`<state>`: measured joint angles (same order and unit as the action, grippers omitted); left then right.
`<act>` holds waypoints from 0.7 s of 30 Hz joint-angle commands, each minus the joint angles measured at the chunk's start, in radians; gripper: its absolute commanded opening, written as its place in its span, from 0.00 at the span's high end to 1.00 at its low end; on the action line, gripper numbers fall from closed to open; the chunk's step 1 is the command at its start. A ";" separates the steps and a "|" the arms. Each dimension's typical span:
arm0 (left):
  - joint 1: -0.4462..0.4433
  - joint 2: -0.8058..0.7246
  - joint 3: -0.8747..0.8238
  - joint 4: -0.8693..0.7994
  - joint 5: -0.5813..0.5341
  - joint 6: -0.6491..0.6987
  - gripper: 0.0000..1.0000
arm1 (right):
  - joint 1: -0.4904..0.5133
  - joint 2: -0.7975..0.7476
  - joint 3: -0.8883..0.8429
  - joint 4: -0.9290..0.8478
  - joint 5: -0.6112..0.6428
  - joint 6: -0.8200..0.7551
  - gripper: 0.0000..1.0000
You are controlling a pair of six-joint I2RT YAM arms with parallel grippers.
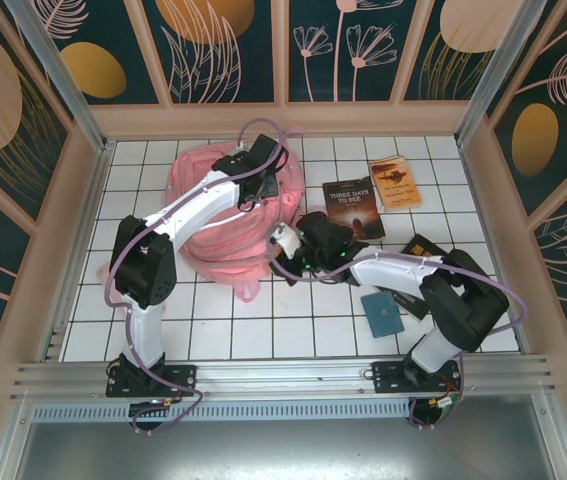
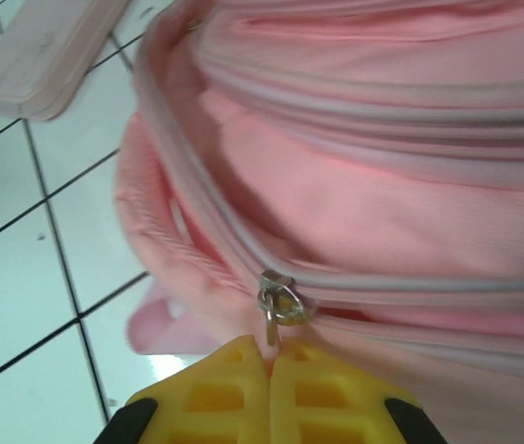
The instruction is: Pack books, pencil case, and school supplies into a backpack
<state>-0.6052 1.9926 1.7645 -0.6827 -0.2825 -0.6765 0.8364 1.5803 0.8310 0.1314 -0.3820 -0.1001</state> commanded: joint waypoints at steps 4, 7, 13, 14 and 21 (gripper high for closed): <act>0.013 0.012 0.033 0.207 0.107 -0.046 1.00 | 0.098 0.034 0.056 0.061 0.052 0.084 1.00; 0.020 0.001 0.028 0.213 0.119 -0.038 1.00 | 0.055 -0.030 0.011 0.115 0.072 0.205 0.84; 0.028 -0.059 -0.054 0.250 0.152 0.025 1.00 | -0.146 -0.240 -0.105 0.127 0.055 0.494 0.50; 0.027 -0.064 -0.065 0.258 0.163 0.035 1.00 | -0.173 -0.252 -0.102 0.113 0.039 0.541 0.47; 0.027 -0.061 -0.057 0.265 0.192 0.052 1.00 | -0.283 -0.116 0.055 -0.011 -0.071 0.822 0.46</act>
<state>-0.5804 1.9938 1.6897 -0.5056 -0.1268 -0.6552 0.5732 1.3918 0.8284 0.1745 -0.3561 0.5419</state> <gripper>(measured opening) 0.069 0.546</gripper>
